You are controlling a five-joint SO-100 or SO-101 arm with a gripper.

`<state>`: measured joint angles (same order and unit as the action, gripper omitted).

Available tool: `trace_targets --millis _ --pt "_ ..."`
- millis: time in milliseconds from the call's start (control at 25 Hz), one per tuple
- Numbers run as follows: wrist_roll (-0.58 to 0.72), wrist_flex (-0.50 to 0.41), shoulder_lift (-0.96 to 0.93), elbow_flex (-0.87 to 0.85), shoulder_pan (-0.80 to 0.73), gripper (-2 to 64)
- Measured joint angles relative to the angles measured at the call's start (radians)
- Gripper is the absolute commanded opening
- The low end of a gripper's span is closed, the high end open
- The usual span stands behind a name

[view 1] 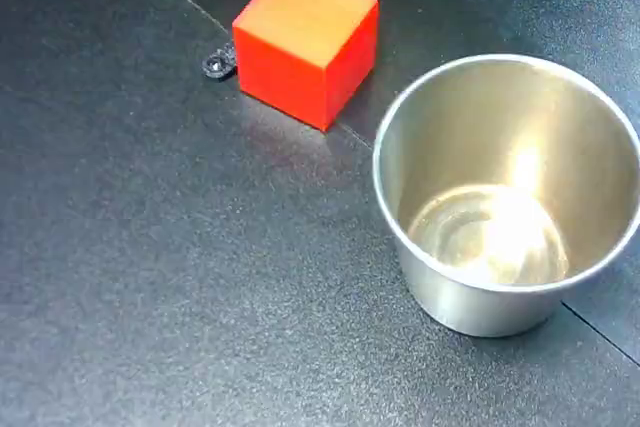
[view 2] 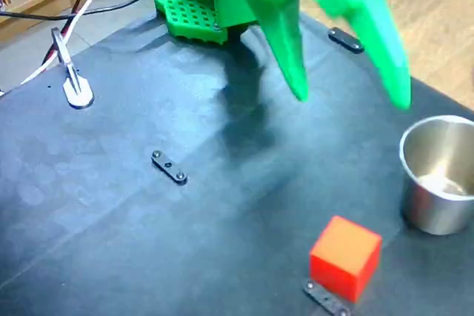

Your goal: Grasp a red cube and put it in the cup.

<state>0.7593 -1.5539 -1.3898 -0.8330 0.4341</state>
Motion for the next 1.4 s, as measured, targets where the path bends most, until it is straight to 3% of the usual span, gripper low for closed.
trace_targets --millis 360,680,1400 --pt "0.014 -0.003 0.216 0.097 0.014 33.7" --pt "-0.196 -0.003 0.385 0.241 0.012 33.7" --pt "-0.201 -0.002 0.572 0.259 0.009 33.5"
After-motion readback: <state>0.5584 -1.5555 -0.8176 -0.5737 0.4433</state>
